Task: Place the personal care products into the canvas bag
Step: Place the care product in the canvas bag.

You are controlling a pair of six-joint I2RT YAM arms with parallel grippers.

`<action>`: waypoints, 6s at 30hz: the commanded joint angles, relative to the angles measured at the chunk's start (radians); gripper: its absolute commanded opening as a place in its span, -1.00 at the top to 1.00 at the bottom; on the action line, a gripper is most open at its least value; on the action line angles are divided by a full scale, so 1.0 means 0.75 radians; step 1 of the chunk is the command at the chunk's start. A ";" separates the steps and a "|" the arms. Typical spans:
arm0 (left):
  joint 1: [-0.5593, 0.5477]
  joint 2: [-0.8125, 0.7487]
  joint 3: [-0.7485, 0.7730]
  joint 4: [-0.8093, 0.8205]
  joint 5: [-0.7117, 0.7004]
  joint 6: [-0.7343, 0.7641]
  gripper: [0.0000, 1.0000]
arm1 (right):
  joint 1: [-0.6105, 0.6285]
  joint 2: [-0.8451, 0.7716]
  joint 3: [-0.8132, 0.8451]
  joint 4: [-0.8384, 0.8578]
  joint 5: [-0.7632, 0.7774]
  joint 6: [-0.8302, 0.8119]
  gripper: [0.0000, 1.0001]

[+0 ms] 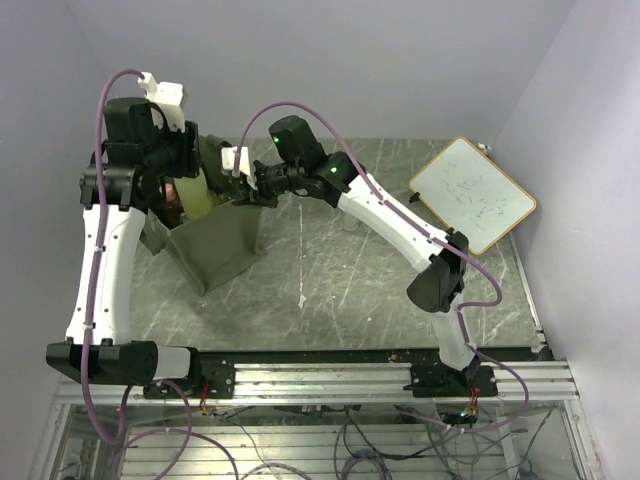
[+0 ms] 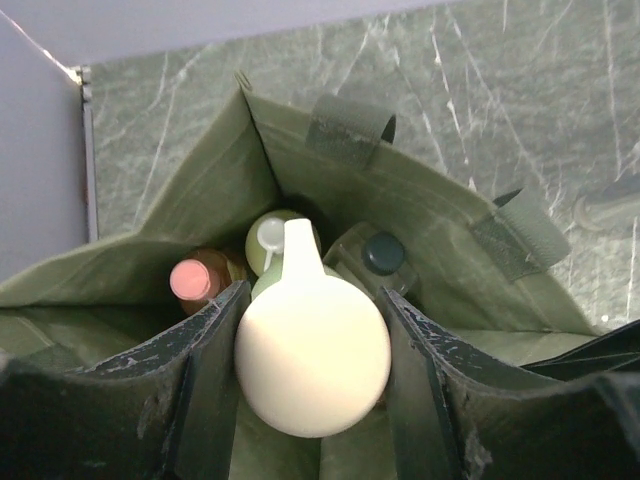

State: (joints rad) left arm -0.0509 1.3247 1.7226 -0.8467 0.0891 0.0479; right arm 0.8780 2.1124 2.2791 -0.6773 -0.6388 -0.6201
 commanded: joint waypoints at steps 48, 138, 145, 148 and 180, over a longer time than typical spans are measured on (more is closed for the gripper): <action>0.006 0.021 0.188 -0.402 -0.164 0.288 0.86 | 0.013 -0.057 0.103 0.040 -0.062 0.081 1.00; 0.351 0.214 -0.240 -0.055 -0.020 0.366 0.86 | -0.011 -0.101 0.031 0.051 -0.075 0.085 1.00; 0.350 0.192 -0.361 0.043 0.035 0.435 0.86 | -0.010 -0.097 0.037 0.050 -0.073 0.079 1.00; 0.350 0.186 -0.405 0.072 0.060 0.455 0.84 | -0.011 -0.098 0.030 0.053 -0.072 0.077 1.00; 0.352 0.158 -0.596 0.197 0.108 0.529 0.25 | 0.027 -0.105 -0.165 0.050 -0.001 -0.020 1.00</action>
State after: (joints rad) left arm 0.2050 1.4620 1.2720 -0.7284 0.1772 0.4126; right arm 0.8772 2.0686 2.1742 -0.6029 -0.6376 -0.6159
